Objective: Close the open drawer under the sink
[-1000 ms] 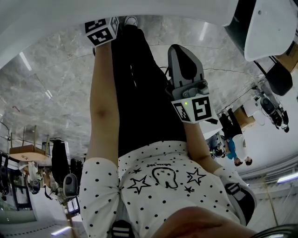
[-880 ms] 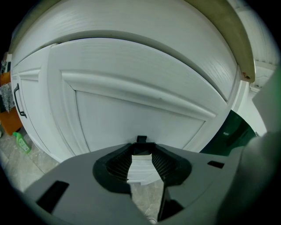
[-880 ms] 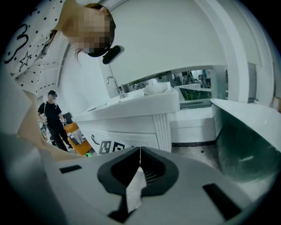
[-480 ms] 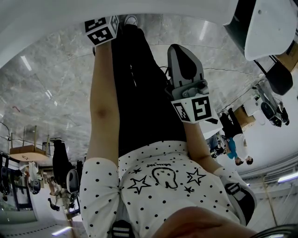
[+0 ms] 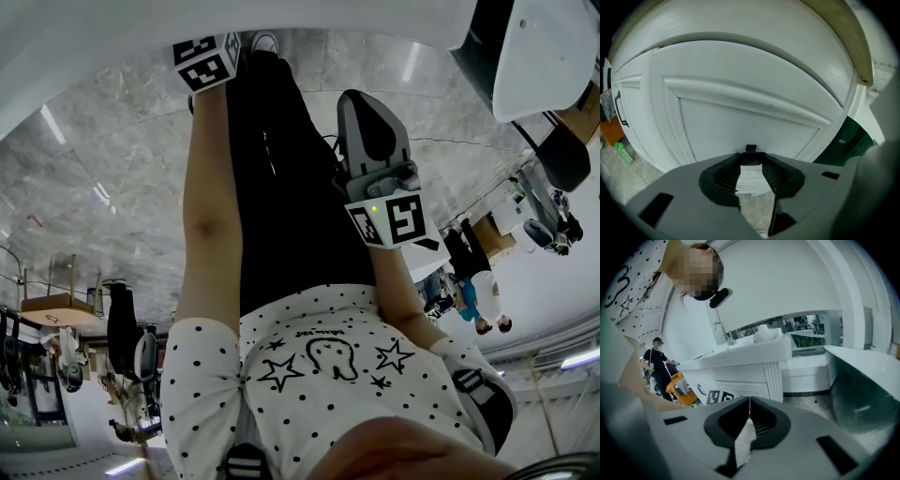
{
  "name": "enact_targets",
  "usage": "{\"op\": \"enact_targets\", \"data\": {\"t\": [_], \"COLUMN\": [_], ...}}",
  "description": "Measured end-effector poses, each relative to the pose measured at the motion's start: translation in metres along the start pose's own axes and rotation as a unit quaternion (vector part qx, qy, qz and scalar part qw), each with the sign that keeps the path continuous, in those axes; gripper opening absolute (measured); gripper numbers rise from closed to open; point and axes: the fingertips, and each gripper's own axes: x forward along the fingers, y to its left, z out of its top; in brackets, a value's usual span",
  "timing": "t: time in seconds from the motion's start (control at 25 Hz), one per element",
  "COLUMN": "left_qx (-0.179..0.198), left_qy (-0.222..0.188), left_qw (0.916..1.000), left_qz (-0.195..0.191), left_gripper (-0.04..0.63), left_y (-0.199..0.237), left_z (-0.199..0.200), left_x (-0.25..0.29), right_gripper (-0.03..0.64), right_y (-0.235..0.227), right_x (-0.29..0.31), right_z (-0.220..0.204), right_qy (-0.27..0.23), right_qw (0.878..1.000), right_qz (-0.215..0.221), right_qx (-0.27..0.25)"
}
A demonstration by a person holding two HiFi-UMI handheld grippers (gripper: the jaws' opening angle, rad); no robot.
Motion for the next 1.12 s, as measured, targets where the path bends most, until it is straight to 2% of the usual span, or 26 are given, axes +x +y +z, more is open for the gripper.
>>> {"op": "enact_targets", "data": {"t": [0.2, 0.36, 0.92, 1.12], "left_qx": [0.004, -0.002, 0.004, 0.006], "left_qy": [0.002, 0.009, -0.033, -0.058], "left_qw": [1.0, 1.0, 0.9994, 0.9983], "left_qz": [-0.001, -0.002, 0.002, 0.004], "left_gripper": [0.14, 0.14, 0.14, 0.114], "left_y": [-0.012, -0.012, -0.014, -0.014], "left_z": [0.005, -0.007, 0.013, 0.026], "left_x": [-0.001, 0.001, -0.045, -0.058], "right_gripper": [0.014, 0.014, 0.014, 0.014], "right_y": [-0.004, -0.001, 0.012, 0.018], "right_x": [-0.006, -0.005, -0.012, -0.012], "right_z": [0.008, 0.014, 0.01, 0.011], "right_qy": [-0.001, -0.003, -0.007, -0.009], "right_qw": [1.0, 1.0, 1.0, 1.0], "right_qz": [0.002, 0.006, 0.013, 0.017], "right_qx": [0.003, 0.0, -0.007, -0.011]}}
